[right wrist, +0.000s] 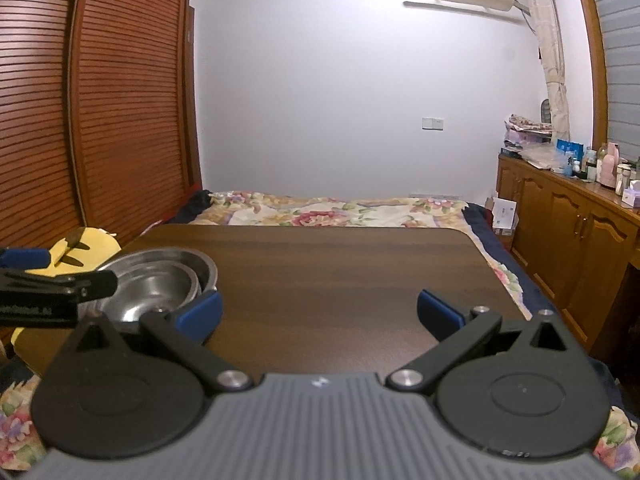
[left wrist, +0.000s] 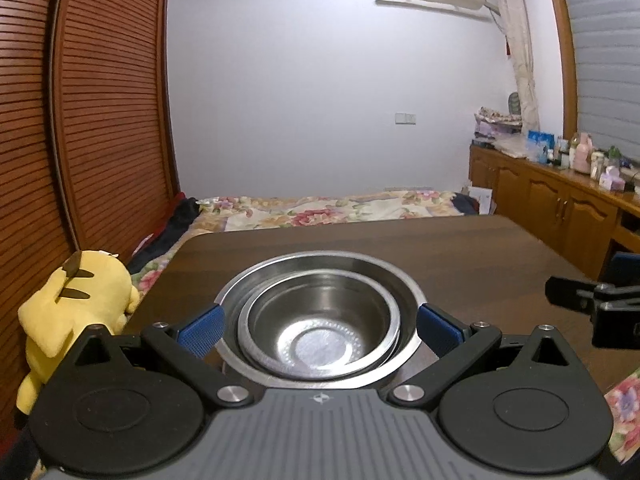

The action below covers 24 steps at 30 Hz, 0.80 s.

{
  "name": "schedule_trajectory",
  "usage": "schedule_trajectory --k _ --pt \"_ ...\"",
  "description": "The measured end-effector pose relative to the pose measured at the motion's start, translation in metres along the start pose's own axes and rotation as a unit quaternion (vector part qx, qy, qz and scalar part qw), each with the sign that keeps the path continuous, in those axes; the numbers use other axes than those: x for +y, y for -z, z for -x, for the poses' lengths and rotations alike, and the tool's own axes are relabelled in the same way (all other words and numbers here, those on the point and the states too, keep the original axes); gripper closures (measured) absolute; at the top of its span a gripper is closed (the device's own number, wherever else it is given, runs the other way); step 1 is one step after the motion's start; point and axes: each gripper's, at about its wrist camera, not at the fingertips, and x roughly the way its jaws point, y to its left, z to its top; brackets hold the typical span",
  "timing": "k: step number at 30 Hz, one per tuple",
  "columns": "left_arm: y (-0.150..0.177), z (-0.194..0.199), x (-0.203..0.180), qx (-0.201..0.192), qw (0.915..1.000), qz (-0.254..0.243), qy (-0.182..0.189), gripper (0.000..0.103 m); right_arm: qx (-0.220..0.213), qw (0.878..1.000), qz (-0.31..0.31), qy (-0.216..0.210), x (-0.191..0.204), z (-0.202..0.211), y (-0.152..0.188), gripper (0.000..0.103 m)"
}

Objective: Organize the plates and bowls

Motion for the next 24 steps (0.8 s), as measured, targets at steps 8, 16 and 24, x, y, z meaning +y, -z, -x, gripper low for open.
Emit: schedule_trajectory --k 8,16,24 --pt "0.004 -0.002 0.004 0.006 1.0 0.005 -0.001 0.0 0.004 1.0 -0.003 0.003 0.0 -0.001 0.012 0.0" --pt "0.007 -0.004 0.006 0.009 0.9999 0.006 -0.002 0.0 0.002 1.0 -0.006 0.008 -0.002 0.001 0.014 0.0" --pt "0.008 -0.005 0.007 0.008 0.9999 0.006 -0.003 0.0 0.003 1.0 -0.008 0.009 -0.003 0.001 0.014 0.0"
